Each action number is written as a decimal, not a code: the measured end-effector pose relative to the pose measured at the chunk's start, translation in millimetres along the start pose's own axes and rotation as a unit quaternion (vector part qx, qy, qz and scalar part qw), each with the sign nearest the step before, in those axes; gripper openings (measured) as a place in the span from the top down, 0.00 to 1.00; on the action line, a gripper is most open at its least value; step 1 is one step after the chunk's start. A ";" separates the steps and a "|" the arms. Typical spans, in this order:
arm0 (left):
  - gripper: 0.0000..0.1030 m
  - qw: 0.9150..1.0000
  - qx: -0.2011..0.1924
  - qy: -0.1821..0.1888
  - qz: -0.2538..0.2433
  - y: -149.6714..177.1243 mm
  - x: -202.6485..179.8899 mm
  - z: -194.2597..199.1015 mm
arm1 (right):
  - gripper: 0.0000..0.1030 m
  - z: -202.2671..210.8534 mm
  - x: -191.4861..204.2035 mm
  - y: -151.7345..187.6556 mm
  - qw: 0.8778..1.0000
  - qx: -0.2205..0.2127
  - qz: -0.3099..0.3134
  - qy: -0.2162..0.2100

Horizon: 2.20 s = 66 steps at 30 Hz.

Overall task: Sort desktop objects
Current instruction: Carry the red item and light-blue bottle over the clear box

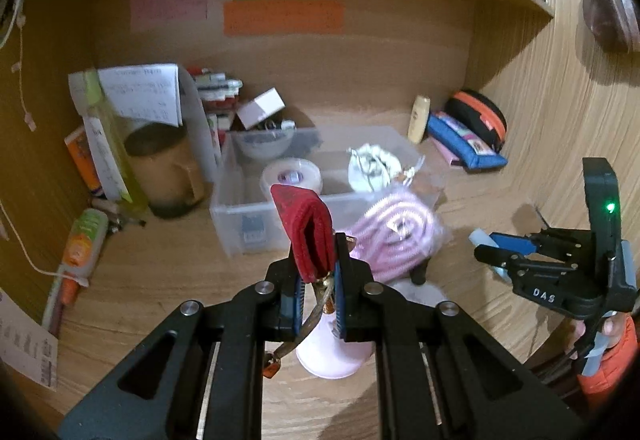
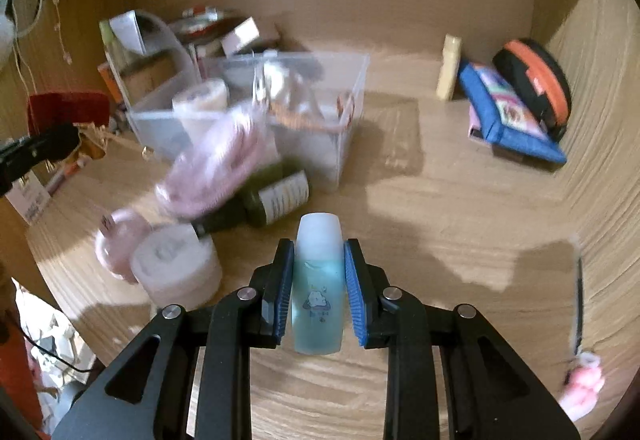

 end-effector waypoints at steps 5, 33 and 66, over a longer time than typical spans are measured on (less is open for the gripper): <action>0.89 1.000 -0.018 -0.008 0.001 -12.5 0.0 6.5 | 0.78 17.8 4.4 -20.8 0.999 -0.033 0.005 -0.002; 0.89 0.999 -0.035 0.006 0.001 -77.4 3.8 -29.4 | 0.78 6.3 29.2 -111.1 0.994 -0.100 0.039 -0.024; 0.54 0.996 0.054 0.049 -0.042 -64.9 -35.7 -140.5 | 0.78 -90.0 -8.8 -116.4 0.999 -0.018 0.032 0.008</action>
Point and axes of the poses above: each gripper's, at about its wrist camera, not at the fingertips, and z roughly against the way its jaws point, x to its left, y to its underside, the point moved 2 cm from there along -z, roughly the way its jaws point, and after that the axes turned 5 degrees about -y, right-handed, at the moved point
